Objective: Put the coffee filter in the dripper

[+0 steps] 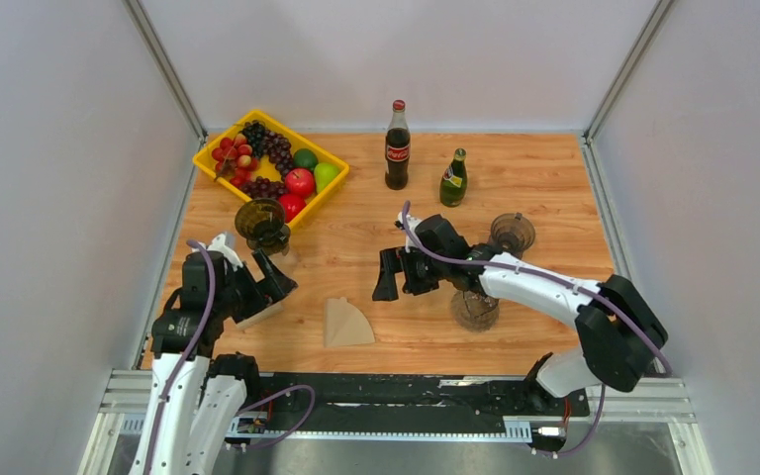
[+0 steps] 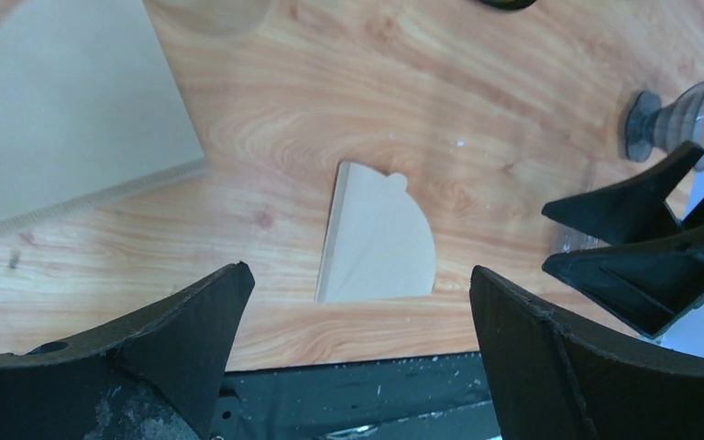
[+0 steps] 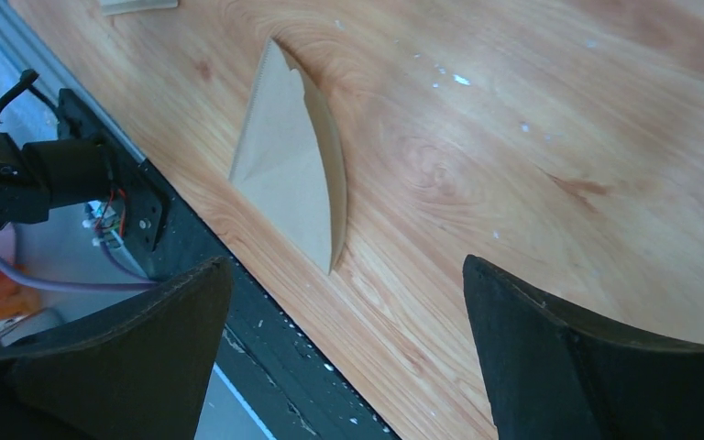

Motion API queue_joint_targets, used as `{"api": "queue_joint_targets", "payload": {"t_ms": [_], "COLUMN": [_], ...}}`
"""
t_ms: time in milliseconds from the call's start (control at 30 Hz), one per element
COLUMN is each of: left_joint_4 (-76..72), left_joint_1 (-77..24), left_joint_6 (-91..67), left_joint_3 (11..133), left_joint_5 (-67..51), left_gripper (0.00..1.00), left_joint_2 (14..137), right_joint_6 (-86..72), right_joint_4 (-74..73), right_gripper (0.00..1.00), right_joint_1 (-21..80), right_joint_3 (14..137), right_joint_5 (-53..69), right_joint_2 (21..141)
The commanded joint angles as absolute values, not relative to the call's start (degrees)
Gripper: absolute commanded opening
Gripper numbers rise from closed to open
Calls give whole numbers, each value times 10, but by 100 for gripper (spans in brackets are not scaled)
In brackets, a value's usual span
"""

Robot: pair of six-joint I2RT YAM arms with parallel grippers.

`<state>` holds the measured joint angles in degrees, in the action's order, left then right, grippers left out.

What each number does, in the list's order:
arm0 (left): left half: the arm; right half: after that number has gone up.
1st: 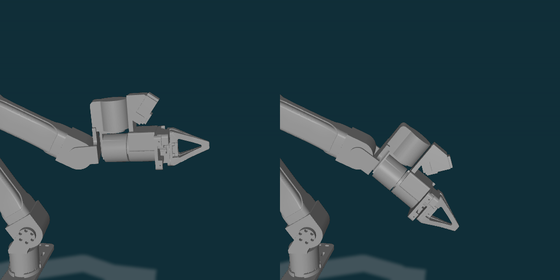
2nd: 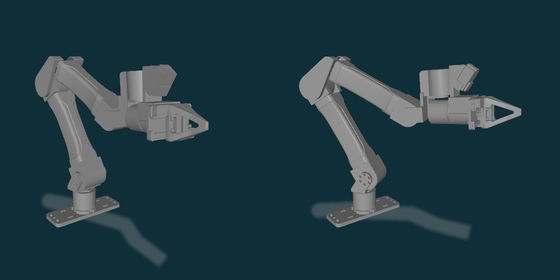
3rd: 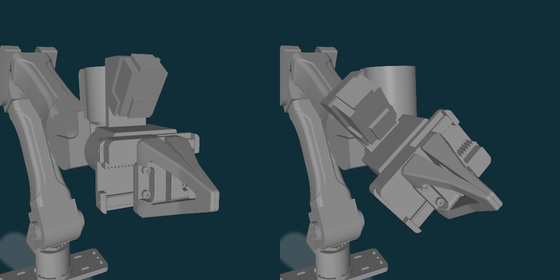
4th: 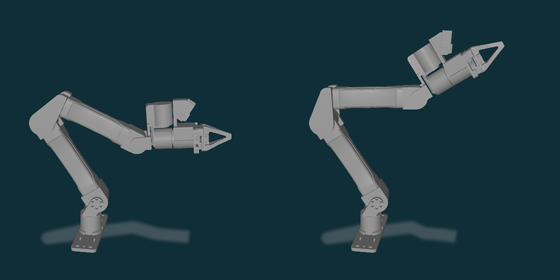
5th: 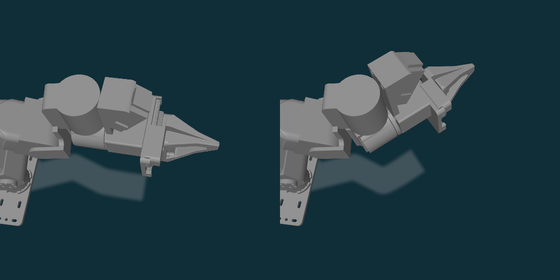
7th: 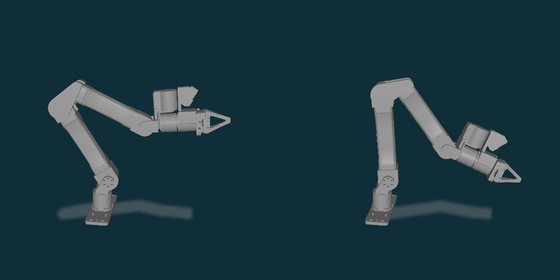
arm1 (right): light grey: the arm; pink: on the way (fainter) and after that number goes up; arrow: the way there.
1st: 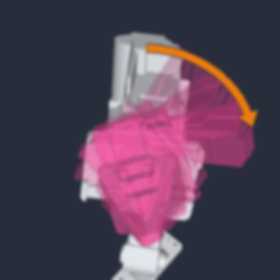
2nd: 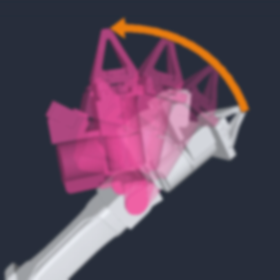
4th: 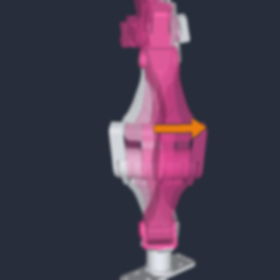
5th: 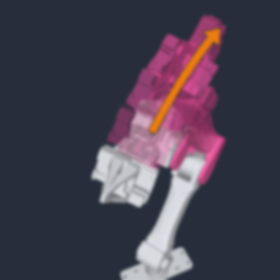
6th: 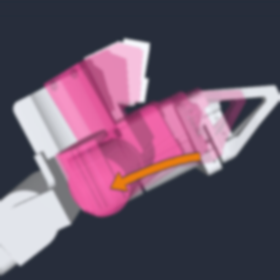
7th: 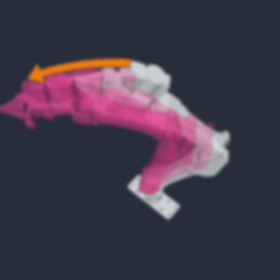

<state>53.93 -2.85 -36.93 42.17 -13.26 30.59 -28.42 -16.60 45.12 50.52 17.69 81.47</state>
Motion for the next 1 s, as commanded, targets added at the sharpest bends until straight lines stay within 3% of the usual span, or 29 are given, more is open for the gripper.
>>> {"api": "queue_joint_targets", "payload": {"t_ms": [0,267,633,767,967], "left_joint_4": [501,456,337,311,277], "left_joint_1": [-25,-62,-210,-238,-261], "left_joint_6": [-385,-417,-476,-490,-505], "left_joint_3": [379,326,256,233,206], "left_joint_5": [-182,-173,-131,-131,-127], "left_gripper": [100,100,99,88,63], "left_joint_2": [306,312,388,403,441], "right_joint_6": [-318,-332,-346,-360,-371], "right_joint_4": [-66,3,46,57,70], "right_gripper": [98,93,81,76,67], "right_joint_1": [451,458,475,481,490], "right_joint_3": [499,502,525,531,544], "right_joint_5": [298,348,397,404,406], "right_joint_2": [861,943,1027,1043,1055]}}
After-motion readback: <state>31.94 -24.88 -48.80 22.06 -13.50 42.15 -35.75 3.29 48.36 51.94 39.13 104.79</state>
